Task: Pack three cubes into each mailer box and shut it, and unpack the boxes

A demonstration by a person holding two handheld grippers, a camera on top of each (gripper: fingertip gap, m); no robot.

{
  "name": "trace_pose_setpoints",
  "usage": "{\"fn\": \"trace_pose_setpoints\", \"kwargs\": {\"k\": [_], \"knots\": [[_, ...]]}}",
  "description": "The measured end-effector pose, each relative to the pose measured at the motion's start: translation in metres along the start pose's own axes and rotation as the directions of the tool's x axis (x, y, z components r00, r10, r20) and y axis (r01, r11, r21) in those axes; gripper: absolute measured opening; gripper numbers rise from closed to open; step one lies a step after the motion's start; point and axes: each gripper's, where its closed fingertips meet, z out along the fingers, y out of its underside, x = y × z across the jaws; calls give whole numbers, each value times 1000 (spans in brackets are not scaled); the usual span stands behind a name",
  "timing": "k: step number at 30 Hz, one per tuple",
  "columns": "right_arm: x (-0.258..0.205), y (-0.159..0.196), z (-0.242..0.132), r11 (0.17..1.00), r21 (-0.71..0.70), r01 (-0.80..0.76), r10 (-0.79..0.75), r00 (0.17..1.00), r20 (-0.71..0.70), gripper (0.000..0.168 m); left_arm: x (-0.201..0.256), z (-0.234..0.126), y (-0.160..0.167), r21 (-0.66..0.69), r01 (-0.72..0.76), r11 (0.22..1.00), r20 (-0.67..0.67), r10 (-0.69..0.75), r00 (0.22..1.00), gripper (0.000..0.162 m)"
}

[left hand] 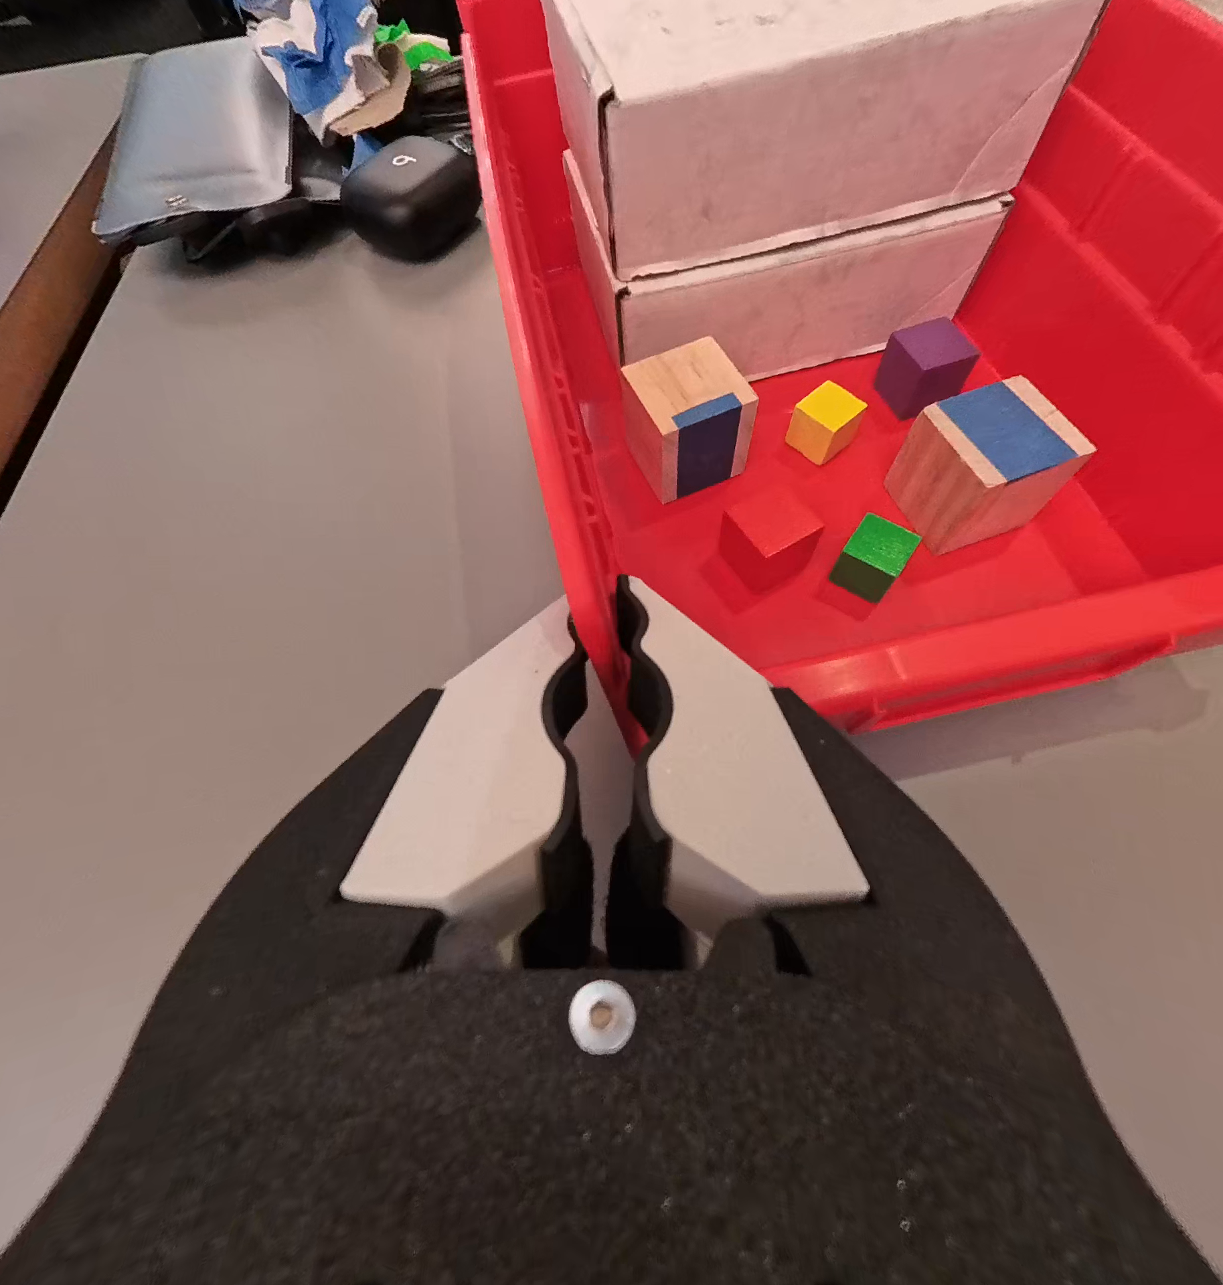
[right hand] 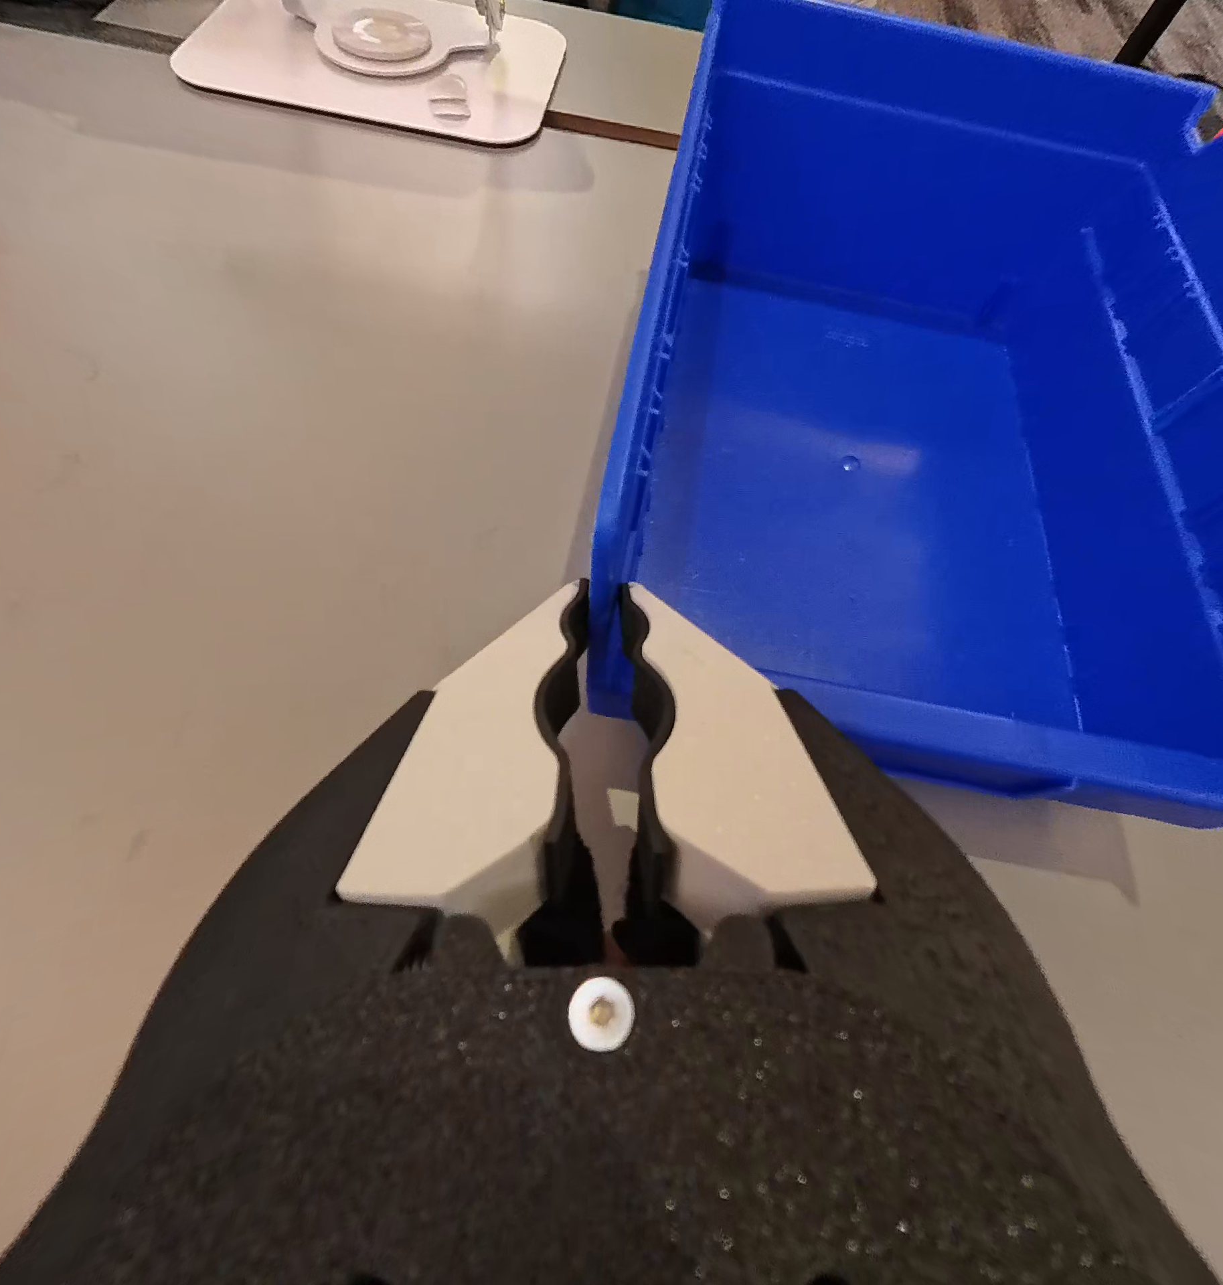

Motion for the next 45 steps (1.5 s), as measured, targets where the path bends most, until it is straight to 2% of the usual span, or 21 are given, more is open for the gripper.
{"fn": "trace_pose_setpoints", "kwargs": {"k": [12, 21, 22, 24, 26, 29, 33, 35, 38, 45], "knots": [[-2, 3, -5, 1000, 3, 9, -9, 1000, 14, 6, -8, -1, 1, -13, 63, 998, -12, -64, 998, 0], [-2, 2, -8, 998, -5, -66, 66, 997, 37, 11, -6, -4, 1, -15, 82, 996, -5, -82, 997, 0], [-3, -1, -13, 996, 9, -86, 85, 995, 46, 16, -6, -7, -1, -16, 92, 996, 4, -92, 996, 2], [-5, -9, -25, 991, 47, -126, 123, 990, 68, 23, -6, -19, -11, 25, 126, 992, 19, -127, 992, 27], [-11, -19, -38, 984, 92, -155, 145, 984, 105, 27, -6, -40, -21, 81, 171, 982, 43, -175, 984, 36], [-25, -14, -54, 978, 129, -165, 141, 974, 178, 29, 14, -76, -23, 164, 231, 959, 18, -236, 971, 37], [-49, -3, -68, 972, 101, -212, 168, 928, 331, 29, 71, -99, -13, 168, 284, 944, -144, -261, 955, 32], [-56, -10, -73, 966, 128, -225, 164, 913, 373, 29, 91, -97, -14, 149, 233, 961, -183, -204, 962, 33], [-64, -3, -70, 980, 110, -164, 115, 927, 357, 29, 102, -84, -2, 96, 135, 986, -167, -118, 979, 34], [-75, 1, -65, 991, 135, -1, -40, 952, 304, 28, 113, -78, -2, 79, 126, 989, -206, -108, 973, 35]]}}
